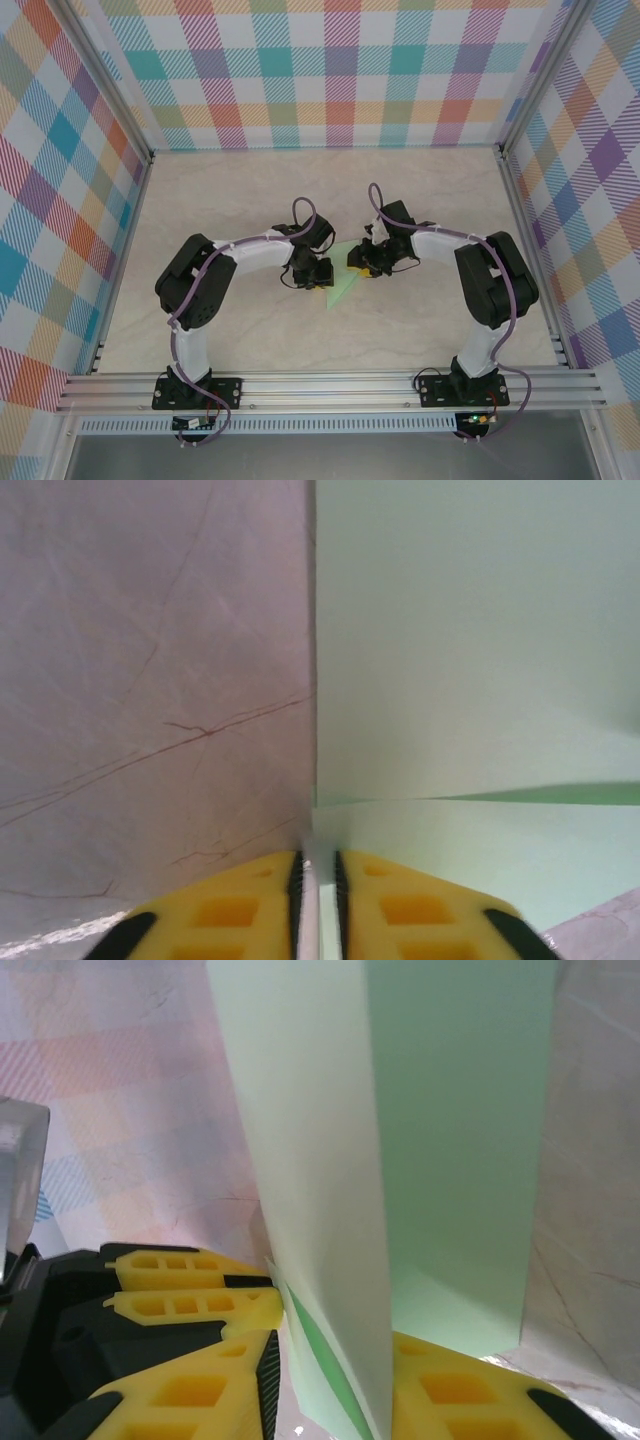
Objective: Fold a paper plane with a square sheet of paper (pick it up from the middle)
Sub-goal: Fourth fold the wing at the center of the table.
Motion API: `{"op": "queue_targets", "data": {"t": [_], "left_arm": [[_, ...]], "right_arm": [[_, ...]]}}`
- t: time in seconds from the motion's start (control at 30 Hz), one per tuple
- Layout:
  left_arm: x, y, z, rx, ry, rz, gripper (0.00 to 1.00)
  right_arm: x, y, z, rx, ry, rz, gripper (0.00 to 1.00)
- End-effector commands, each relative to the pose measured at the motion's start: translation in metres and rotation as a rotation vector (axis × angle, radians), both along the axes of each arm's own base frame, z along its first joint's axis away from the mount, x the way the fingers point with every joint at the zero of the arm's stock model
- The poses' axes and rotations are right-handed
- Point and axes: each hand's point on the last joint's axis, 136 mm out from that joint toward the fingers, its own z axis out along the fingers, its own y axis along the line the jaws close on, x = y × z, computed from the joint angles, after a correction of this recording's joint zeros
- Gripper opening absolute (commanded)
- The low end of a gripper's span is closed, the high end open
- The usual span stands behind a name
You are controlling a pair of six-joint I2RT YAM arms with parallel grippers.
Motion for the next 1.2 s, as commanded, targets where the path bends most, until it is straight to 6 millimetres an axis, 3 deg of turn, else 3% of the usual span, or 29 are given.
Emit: {"op": "queue_targets", "data": {"t": [0.0,0.2,0.33,0.43,0.63,0.77,0.87,1.17], "left_arm": [[0.011,0.008,0.027,-0.029,-0.101,0.028,0.27],[0.001,0.0,0.053,-0.055,-0.222,0.01,0.41],[-0.015,-0.004,0.055,0.049,-0.309,-0.011,0.44],[-0.021,-0.008,0.052,0.103,-0.364,-0.012,0.45],[-0.029,-0.017,0.039,0.166,-0.385,-0.006,0.45],[-0.024,-0.007,0.036,0.201,-0.395,0.06,0.37],[-0.02,-0.003,0.035,0.16,-0.366,0.094,0.32],[-0.004,0.004,0.032,0.068,-0.289,0.153,0.29]], "right_arm": [[0.0,0.001,0.002,0.011,-0.009,0.04,0.24],[-0.003,0.001,0.002,0.016,0.005,0.03,0.18],[-0.004,0.001,0.006,0.022,0.005,0.032,0.17],[-0.005,0.001,0.007,0.02,0.0,0.04,0.22],[-0.009,0.004,0.014,0.053,-0.027,0.093,0.29],[-0.01,0.006,0.018,0.071,-0.055,0.14,0.34],[-0.007,0.006,0.017,0.057,-0.076,0.162,0.35],[-0.009,0.016,0.022,0.127,-0.09,0.239,0.37]]}}
